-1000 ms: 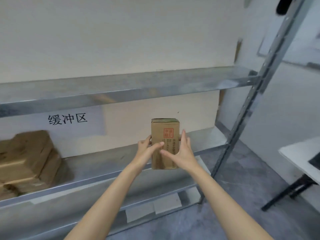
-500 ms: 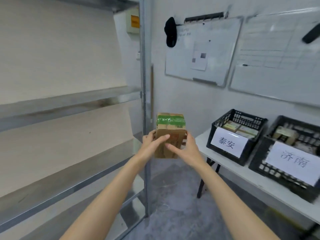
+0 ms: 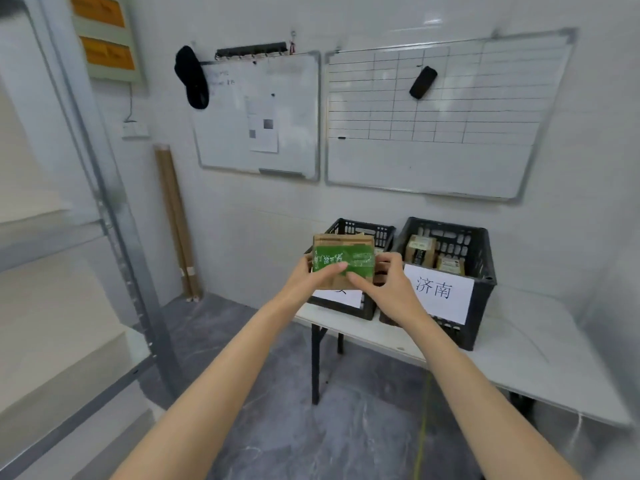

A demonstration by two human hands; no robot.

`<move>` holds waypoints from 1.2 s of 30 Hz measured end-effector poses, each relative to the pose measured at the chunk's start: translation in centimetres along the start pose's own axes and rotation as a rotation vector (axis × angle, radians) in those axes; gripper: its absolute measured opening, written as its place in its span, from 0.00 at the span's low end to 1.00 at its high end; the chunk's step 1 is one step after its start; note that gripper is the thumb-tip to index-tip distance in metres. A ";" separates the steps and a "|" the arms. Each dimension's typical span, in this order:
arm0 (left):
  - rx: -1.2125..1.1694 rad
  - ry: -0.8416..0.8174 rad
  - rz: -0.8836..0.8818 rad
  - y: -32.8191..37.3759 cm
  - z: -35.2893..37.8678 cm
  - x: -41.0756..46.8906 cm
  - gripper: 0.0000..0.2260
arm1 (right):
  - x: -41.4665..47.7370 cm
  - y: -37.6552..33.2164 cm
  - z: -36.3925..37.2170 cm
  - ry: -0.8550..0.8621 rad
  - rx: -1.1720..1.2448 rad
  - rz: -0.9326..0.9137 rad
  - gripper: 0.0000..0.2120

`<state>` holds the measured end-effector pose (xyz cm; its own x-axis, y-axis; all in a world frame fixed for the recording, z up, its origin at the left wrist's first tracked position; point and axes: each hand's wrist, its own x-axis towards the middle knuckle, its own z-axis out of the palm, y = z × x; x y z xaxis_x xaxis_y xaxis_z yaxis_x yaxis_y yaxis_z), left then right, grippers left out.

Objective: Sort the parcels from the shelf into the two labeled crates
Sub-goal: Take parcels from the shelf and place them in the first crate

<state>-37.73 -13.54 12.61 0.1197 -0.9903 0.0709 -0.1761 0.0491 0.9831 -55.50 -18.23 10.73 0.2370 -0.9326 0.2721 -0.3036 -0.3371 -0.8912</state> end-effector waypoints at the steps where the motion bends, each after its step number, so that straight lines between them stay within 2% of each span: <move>1: -0.010 -0.023 0.000 -0.1 1.0 1.3 0.25 | 0.6 0.7 -1.1 0.023 -0.013 -0.001 0.30; 4: -0.028 -0.079 -0.002 -0.1 3.8 5.1 0.34 | 2.6 2.3 -4.1 0.059 -0.062 -0.015 0.31; 11: 0.028 -0.163 0.114 0.3 8.5 15.3 0.48 | 9.9 5.5 -8.8 0.084 -0.157 -0.046 0.49; 16: 0.062 -0.176 0.209 -0.1 10.8 23.0 0.48 | 16.0 7.9 -10.6 0.122 -0.209 -0.047 0.56; 20: 0.072 -0.204 0.254 -0.8 12.7 28.3 0.46 | 20.2 10.2 -11.8 0.177 -0.227 -0.018 0.55; 24: 0.102 -0.235 0.264 -1.7 15.3 32.3 0.45 | 23.4 12.6 -13.4 0.242 -0.257 0.013 0.50; 28: 0.092 -0.244 0.245 -2.6 18.2 35.9 0.45 | 26.4 15.2 -15.4 0.219 -0.242 0.031 0.49; 33: 0.152 -0.255 0.215 -3.3 21.9 40.0 0.51 | 29.8 19.0 -17.8 0.228 -0.287 -0.002 0.48; 36: 0.207 -0.234 0.200 -3.6 24.1 42.7 0.53 | 32.2 21.4 -19.6 0.191 -0.307 0.022 0.52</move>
<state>-55.55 -59.14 8.04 -0.1590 -0.9680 0.1943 -0.3706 0.2409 0.8970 -72.41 -57.98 7.55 0.0591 -0.9374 0.3432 -0.5769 -0.3127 -0.7546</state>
